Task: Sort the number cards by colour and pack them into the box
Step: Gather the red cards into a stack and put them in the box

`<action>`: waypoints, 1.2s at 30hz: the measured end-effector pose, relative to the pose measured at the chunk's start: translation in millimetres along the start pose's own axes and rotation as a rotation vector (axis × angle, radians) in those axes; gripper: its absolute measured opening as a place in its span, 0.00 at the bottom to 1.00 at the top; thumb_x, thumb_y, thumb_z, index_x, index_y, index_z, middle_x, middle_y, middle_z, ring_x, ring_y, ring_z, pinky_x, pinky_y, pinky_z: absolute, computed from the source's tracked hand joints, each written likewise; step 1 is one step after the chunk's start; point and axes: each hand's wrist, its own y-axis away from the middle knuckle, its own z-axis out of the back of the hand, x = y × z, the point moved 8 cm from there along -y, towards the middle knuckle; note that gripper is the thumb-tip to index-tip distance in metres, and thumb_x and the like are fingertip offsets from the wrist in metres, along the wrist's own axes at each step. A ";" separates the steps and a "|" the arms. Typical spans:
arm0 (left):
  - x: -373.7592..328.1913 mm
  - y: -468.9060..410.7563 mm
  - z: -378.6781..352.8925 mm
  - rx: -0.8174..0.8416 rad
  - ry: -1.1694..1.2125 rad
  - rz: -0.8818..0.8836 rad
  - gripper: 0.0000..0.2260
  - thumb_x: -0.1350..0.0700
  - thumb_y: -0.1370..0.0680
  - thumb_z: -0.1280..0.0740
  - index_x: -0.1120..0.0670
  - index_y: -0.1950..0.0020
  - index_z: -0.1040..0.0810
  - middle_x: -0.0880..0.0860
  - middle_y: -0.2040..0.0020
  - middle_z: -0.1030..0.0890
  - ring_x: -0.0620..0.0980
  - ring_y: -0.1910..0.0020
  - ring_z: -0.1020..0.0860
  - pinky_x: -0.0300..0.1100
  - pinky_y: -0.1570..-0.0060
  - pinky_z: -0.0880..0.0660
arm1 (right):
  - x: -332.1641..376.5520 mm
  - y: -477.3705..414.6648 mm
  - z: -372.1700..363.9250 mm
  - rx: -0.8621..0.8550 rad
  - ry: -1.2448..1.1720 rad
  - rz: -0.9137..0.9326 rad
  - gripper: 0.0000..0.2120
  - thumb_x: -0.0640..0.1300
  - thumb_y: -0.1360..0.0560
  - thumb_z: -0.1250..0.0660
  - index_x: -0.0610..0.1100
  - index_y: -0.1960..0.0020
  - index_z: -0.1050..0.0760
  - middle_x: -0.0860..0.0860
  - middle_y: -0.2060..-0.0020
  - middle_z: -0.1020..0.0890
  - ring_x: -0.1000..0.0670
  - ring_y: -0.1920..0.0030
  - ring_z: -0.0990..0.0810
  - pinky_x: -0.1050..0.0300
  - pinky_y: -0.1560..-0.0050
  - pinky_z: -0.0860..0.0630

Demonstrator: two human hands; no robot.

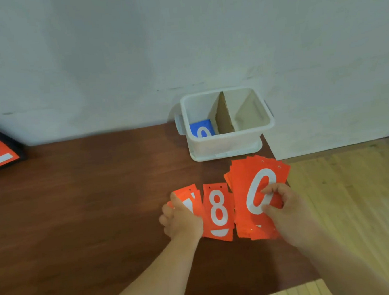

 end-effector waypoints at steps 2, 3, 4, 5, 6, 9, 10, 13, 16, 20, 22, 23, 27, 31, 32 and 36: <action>-3.0 1.7 -4.9 -0.019 -0.026 0.012 0.46 0.50 0.27 0.24 0.41 0.21 0.53 0.55 0.25 0.42 0.60 0.31 0.37 0.55 0.36 0.27 | -7.4 -3.4 6.4 0.006 0.011 -0.007 0.15 0.35 0.27 0.32 0.55 0.50 0.24 0.54 0.56 0.18 0.45 0.62 0.18 0.45 0.59 0.18; -1.7 2.3 -5.8 -0.027 -0.013 0.022 0.46 0.51 0.27 0.24 0.41 0.21 0.53 0.55 0.25 0.42 0.60 0.32 0.36 0.55 0.37 0.26 | -9.9 -5.0 8.6 0.010 0.011 -0.005 0.15 0.35 0.27 0.32 0.55 0.50 0.24 0.54 0.56 0.18 0.44 0.62 0.18 0.44 0.59 0.18; 0.1 3.2 -5.9 -0.031 0.008 0.035 0.46 0.52 0.27 0.23 0.40 0.21 0.53 0.55 0.25 0.42 0.60 0.32 0.35 0.55 0.39 0.25 | -11.3 -6.7 9.6 0.017 0.009 -0.001 0.16 0.35 0.28 0.32 0.56 0.50 0.24 0.54 0.56 0.18 0.44 0.63 0.18 0.44 0.59 0.18; 2.7 4.1 -5.5 -0.033 0.031 0.051 0.47 0.53 0.27 0.23 0.40 0.21 0.52 0.55 0.26 0.41 0.60 0.32 0.34 0.55 0.40 0.24 | -12.1 -8.7 9.1 0.026 0.003 0.002 0.16 0.35 0.28 0.32 0.56 0.50 0.24 0.54 0.57 0.18 0.44 0.63 0.17 0.43 0.59 0.18; 5.5 4.7 -4.8 -0.034 0.056 0.067 0.47 0.54 0.28 0.22 0.39 0.21 0.52 0.55 0.27 0.41 0.61 0.33 0.32 0.54 0.41 0.24 | -12.4 -10.5 7.7 0.036 0.001 0.004 0.16 0.35 0.28 0.32 0.56 0.50 0.24 0.54 0.57 0.18 0.44 0.64 0.17 0.43 0.61 0.18; 11.8 7.0 -7.9 -0.001 0.169 0.059 0.47 0.57 0.27 0.23 0.40 0.20 0.51 0.57 0.29 0.37 0.59 0.35 0.26 0.51 0.41 0.24 | -9.7 -15.2 1.1 0.074 0.006 0.018 0.15 0.36 0.26 0.32 0.56 0.49 0.24 0.56 0.54 0.19 0.52 0.67 0.18 0.52 0.64 0.18; 13.3 8.1 -10.0 0.015 0.206 0.040 0.46 0.58 0.26 0.24 0.40 0.20 0.51 0.57 0.29 0.34 0.58 0.35 0.25 0.51 0.40 0.24 | -8.4 -15.8 -1.8 0.091 -0.006 0.016 0.15 0.36 0.25 0.32 0.56 0.49 0.24 0.56 0.52 0.19 0.54 0.64 0.18 0.55 0.64 0.18; 23.5 11.1 -7.5 0.035 0.340 0.040 0.42 0.60 0.25 0.26 0.41 0.19 0.48 0.55 0.28 0.28 0.57 0.32 0.26 0.53 0.37 0.24 | -2.6 -17.1 -8.7 0.122 -0.039 0.010 0.15 0.37 0.25 0.32 0.57 0.48 0.24 0.56 0.49 0.20 0.52 0.55 0.18 0.54 0.58 0.18; 34.1 10.0 18.4 -0.014 0.471 0.051 0.36 0.63 0.22 0.32 0.39 0.21 0.43 0.54 0.29 0.27 0.57 0.34 0.25 0.52 0.39 0.24 | 7.7 -18.5 -14.3 0.122 -0.024 0.017 0.14 0.38 0.26 0.32 0.56 0.49 0.24 0.56 0.51 0.19 0.53 0.55 0.18 0.52 0.56 0.19; 42.5 6.3 61.5 -0.029 0.526 -0.007 0.31 0.65 0.20 0.38 0.42 0.21 0.40 0.54 0.28 0.28 0.53 0.39 0.26 0.44 0.46 0.27 | 30.5 -14.7 -30.4 0.150 -0.061 0.050 0.13 0.38 0.26 0.32 0.56 0.50 0.23 0.54 0.49 0.19 0.52 0.53 0.19 0.57 0.59 0.24; 44.9 4.9 81.3 -0.007 0.546 -0.032 0.31 0.65 0.20 0.38 0.41 0.22 0.39 0.54 0.29 0.29 0.54 0.39 0.27 0.46 0.45 0.26 | 47.3 -10.4 -39.1 0.164 -0.102 0.081 0.14 0.37 0.26 0.31 0.56 0.50 0.23 0.54 0.50 0.18 0.50 0.56 0.18 0.56 0.60 0.22; 44.9 5.5 91.3 0.005 0.561 -0.050 0.32 0.66 0.21 0.37 0.40 0.22 0.39 0.53 0.30 0.29 0.53 0.40 0.27 0.47 0.45 0.25 | 54.7 -8.1 -44.5 0.181 -0.131 0.084 0.14 0.36 0.26 0.31 0.55 0.50 0.22 0.53 0.51 0.18 0.48 0.57 0.17 0.52 0.58 0.19; 43.4 13.6 127.2 0.035 0.635 -0.157 0.36 0.65 0.24 0.32 0.37 0.24 0.40 0.48 0.33 0.26 0.52 0.38 0.24 0.55 0.38 0.22 | 76.4 5.6 -80.1 0.394 -0.552 -0.076 0.14 0.31 0.25 0.31 0.48 0.45 0.21 0.41 0.49 0.15 0.38 0.49 0.15 0.36 0.44 0.20; 46.3 18.4 163.3 0.010 0.705 -0.248 0.37 0.64 0.25 0.28 0.37 0.25 0.38 0.43 0.37 0.24 0.46 0.41 0.22 0.50 0.41 0.21 | 102.9 25.7 -111.6 0.487 -0.746 -0.127 0.15 0.30 0.24 0.33 0.45 0.42 0.22 0.44 0.48 0.14 0.39 0.48 0.15 0.39 0.45 0.20; 46.6 19.3 172.1 0.001 0.720 -0.276 0.35 0.64 0.25 0.29 0.37 0.26 0.37 0.41 0.40 0.24 0.43 0.43 0.22 0.46 0.44 0.20 | 107.5 30.4 -118.5 0.475 -0.730 -0.117 0.15 0.31 0.23 0.32 0.46 0.42 0.21 0.44 0.48 0.14 0.40 0.48 0.15 0.40 0.45 0.19; 45.6 27.2 192.0 0.050 0.786 -0.339 0.24 0.58 0.20 0.36 0.33 0.31 0.33 0.41 0.38 0.23 0.43 0.42 0.21 0.46 0.43 0.20 | 119.3 46.9 -138.6 0.340 -0.390 -0.002 0.13 0.33 0.25 0.31 0.48 0.46 0.21 0.45 0.51 0.15 0.49 0.56 0.16 0.57 0.55 0.20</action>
